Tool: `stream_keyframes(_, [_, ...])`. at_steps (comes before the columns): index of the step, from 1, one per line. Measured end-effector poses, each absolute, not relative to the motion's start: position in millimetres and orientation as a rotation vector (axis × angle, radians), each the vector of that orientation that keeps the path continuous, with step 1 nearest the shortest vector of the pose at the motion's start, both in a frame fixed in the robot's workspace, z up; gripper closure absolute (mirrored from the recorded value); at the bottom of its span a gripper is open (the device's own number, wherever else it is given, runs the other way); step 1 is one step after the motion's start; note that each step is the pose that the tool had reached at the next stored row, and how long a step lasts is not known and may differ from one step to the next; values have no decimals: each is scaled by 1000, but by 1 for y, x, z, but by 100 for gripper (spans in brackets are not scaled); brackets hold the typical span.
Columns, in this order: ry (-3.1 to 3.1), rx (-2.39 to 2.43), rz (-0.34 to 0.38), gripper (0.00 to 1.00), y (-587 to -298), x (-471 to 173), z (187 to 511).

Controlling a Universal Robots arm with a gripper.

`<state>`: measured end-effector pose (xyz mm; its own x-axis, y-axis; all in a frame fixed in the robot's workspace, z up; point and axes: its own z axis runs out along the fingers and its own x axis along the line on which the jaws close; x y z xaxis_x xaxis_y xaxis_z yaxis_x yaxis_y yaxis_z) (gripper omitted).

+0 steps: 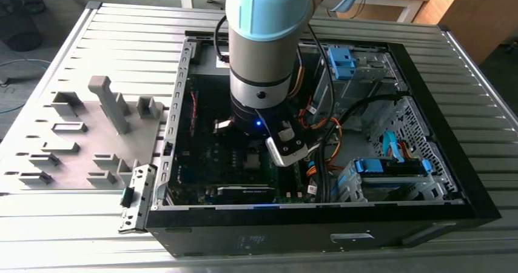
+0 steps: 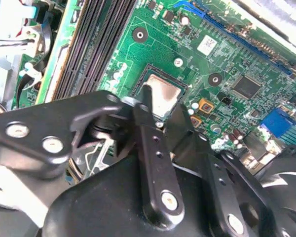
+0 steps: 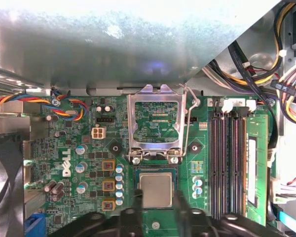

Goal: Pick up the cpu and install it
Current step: 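Place the cpu into insertion slot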

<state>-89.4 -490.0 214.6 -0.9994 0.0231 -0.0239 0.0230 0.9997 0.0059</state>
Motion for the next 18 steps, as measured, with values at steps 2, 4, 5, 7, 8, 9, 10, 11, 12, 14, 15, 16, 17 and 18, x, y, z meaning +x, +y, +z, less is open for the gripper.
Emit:
stream_keyframes(2, [3117,36,9,64,-490,-89,215])
stream_keyframes(4, [3117,36,9,75,-490,-89,215])
stream_keyframes(5, [3117,36,9,80,-490,-89,215])
stream_keyframes(7, [3117,36,9,86,-490,-89,215])
stream_keyframes(8, [3117,36,9,89,-490,-89,215])
stream_keyframes(9, [3117,36,9,89,-490,-89,215])
stream_keyframes(10, [3117,36,9,89,-490,-89,215])
stream_keyframes(11, [3117,36,9,89,-490,-89,216])
stream_keyframes(12, [3117,36,9,89,-490,-89,216])
stream_keyframes(14, [3117,36,9,89,-490,-89,216])
stream_keyframes(15, [3117,36,9,89,-490,-89,216])
stream_keyframes(16, [3117,36,9,89,-490,-90,216])
stream_keyframes(17, [3117,37,8,89,-490,-90,215])
stream_keyframes(18, [3117,38,6,89,-490,-90,214])
